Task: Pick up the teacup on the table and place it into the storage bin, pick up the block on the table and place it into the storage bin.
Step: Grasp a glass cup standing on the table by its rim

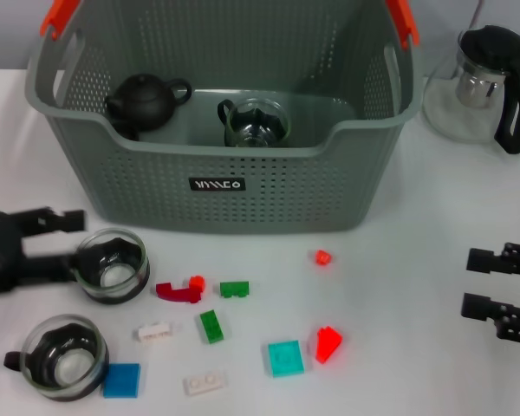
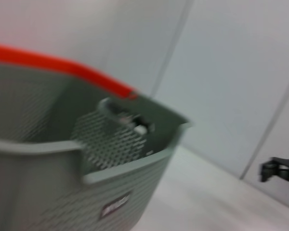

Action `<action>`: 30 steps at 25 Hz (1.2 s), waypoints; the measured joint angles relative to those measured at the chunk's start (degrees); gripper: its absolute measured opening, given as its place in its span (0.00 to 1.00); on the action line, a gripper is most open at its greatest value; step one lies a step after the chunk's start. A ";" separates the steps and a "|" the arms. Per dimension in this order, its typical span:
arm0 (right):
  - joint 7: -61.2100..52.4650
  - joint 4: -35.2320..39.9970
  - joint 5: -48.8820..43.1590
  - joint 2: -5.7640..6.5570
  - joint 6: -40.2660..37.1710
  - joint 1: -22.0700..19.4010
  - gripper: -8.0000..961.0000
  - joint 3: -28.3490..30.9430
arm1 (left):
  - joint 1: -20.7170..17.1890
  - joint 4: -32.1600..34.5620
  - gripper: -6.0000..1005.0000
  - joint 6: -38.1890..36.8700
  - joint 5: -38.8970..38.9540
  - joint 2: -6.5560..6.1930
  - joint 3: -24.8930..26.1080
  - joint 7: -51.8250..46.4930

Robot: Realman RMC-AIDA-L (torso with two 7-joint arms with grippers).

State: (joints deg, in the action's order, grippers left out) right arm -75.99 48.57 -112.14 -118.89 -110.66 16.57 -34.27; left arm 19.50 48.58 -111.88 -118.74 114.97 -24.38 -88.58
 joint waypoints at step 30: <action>-0.41 -3.31 -1.39 0.14 0.99 3.35 0.65 0.88 | 16.78 26.43 0.65 7.86 -41.68 9.16 -39.54 -28.10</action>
State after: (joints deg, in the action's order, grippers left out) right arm -76.40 45.26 -113.52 -118.75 -109.67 19.91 -33.39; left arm 36.28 75.01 -104.01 -160.42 124.13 -63.92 -116.69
